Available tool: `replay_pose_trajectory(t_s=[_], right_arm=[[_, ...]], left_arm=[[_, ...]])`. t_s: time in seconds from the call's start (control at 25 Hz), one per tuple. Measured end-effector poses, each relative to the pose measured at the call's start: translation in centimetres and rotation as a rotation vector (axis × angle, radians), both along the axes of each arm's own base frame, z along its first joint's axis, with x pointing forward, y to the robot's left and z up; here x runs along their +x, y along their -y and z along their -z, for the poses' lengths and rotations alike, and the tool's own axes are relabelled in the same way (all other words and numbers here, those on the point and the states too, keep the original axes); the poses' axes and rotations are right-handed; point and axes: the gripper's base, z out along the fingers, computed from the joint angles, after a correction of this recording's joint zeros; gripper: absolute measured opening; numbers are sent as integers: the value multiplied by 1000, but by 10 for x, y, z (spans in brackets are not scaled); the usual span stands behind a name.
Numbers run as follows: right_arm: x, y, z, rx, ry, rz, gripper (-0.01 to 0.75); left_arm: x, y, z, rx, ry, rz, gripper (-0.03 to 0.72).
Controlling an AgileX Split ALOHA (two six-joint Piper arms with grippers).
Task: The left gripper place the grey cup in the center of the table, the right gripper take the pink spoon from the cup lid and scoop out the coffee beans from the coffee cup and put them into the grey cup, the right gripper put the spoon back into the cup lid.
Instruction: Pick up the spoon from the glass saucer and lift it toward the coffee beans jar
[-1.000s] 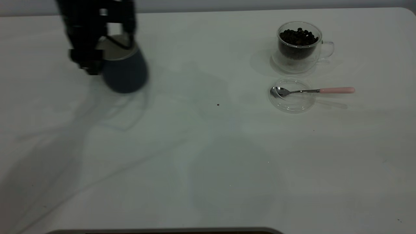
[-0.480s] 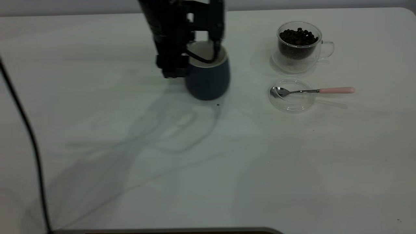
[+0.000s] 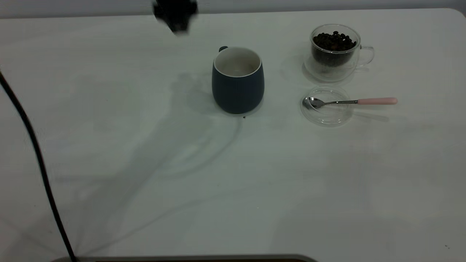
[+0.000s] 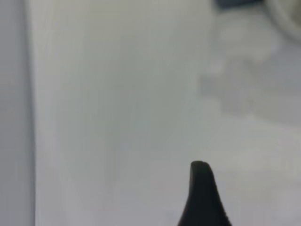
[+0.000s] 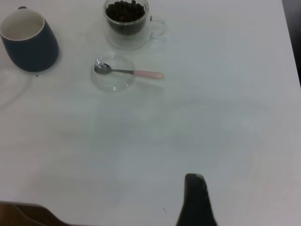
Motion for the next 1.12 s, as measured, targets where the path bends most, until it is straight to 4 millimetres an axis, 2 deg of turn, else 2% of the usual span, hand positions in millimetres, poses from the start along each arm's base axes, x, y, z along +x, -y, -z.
replay_pose_trajectory(t_s=[0.16,0.36,0.52,0.68,0.84,1.0,1.12], right_arm=[[0,0,0,0,0,0,591],[0,0,0,0,0,0,591],[0,0,0,0,1,0,591],[0,0,0,0,1,0,591],[0,0,0,0,1,0,591],[0,0,0,0,1,0,591],[0,0,0,0,1,0,591]], left_arm=[[-17,-24,-63,13,74,-251,586],[-54,-60,-137,48,155,-529,586],[-79,-76,-185,-71,248,-577,586],[-120,-94,-226,-251,267,-601,586],[-168,-114,-252,-408,256,-597,586],[-208,-136,-249,-450,244,-596,586],[-238,-155,-234,-463,231,-617,586]])
